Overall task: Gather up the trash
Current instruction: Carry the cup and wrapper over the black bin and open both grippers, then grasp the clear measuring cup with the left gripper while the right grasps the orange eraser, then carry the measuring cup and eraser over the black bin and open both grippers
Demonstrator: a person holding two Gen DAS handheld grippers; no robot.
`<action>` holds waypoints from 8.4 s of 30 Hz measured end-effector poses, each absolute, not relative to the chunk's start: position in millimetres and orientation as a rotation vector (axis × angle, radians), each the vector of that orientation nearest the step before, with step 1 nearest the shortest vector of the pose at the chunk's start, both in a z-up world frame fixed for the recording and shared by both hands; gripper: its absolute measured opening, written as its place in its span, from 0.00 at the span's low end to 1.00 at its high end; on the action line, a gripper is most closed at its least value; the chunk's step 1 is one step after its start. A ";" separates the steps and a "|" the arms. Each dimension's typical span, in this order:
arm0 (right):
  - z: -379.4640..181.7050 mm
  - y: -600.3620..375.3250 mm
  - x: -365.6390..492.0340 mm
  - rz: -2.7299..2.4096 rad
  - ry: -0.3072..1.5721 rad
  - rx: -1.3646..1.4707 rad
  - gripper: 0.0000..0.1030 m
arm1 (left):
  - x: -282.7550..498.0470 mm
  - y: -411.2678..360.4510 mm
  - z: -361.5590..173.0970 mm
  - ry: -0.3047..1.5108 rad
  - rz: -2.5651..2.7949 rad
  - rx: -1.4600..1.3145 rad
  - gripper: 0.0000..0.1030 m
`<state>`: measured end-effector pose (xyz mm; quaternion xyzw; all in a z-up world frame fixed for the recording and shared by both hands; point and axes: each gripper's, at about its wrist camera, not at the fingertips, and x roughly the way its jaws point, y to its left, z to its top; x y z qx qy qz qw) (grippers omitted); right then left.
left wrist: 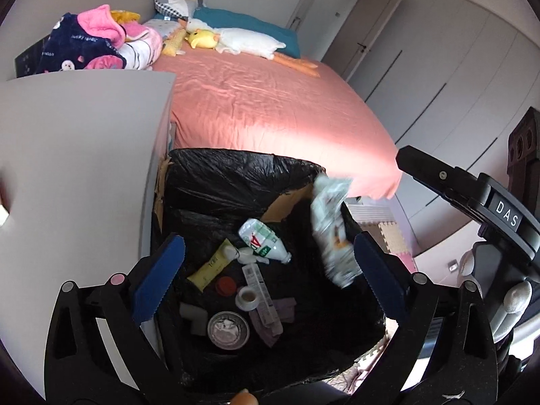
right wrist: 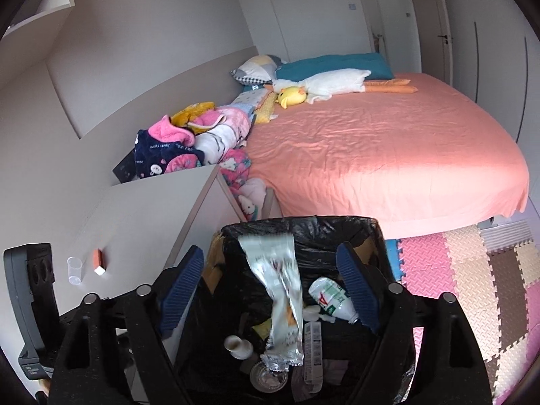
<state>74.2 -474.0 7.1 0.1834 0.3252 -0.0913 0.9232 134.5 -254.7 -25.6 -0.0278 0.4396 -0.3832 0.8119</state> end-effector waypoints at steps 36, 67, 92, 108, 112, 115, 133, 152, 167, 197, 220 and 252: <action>-2.9 -397.7 106.5 -0.049 0.711 0.295 0.82 | 144.2 -168.6 -15.2 0.866 -0.633 -0.108 0.94; -17.9 -307.7 160.5 0.105 0.780 0.219 0.82 | 162.7 -68.4 -23.7 0.828 -0.399 -0.141 0.94; -30.0 -250.2 208.7 0.215 0.827 0.156 0.82 | 203.9 8.6 -39.1 0.829 -0.147 -0.203 0.93; -41.4 -210.6 233.4 0.306 0.854 0.085 0.72 | 240.5 30.4 -59.6 0.896 -0.069 -0.290 0.54; -44.8 -196.6 239.4 0.326 0.870 0.062 0.66 | 246.1 30.9 -62.8 0.899 -0.053 -0.275 0.51; -46.8 -186.5 241.5 0.336 0.874 0.035 0.65 | 249.7 32.5 -63.8 0.894 -0.046 -0.269 0.49; -70.7 -142.2 267.1 0.303 0.918 -0.076 0.21 | 252.1 28.4 -66.1 0.877 -0.039 -0.176 0.46; -55.3 -186.6 249.3 0.322 0.908 0.074 0.21 | 243.3 21.7 -57.2 0.866 -0.088 -0.225 0.39; -17.2 -220.4 210.2 0.305 0.816 0.107 0.21 | 206.8 -19.6 -25.8 0.827 -0.164 -0.177 0.39; -4.0 -314.0 134.1 0.155 0.755 0.177 0.21 | 160.5 -117.4 -7.4 0.825 -0.363 -0.124 0.39; -7.4 -395.1 100.8 0.017 0.733 0.253 0.21 | 150.6 -202.7 -6.1 0.841 -0.513 -0.043 0.40; -12.3 -476.6 67.7 -0.126 0.711 0.293 0.74 | 151.5 -278.8 -23.5 0.926 -0.679 0.064 0.90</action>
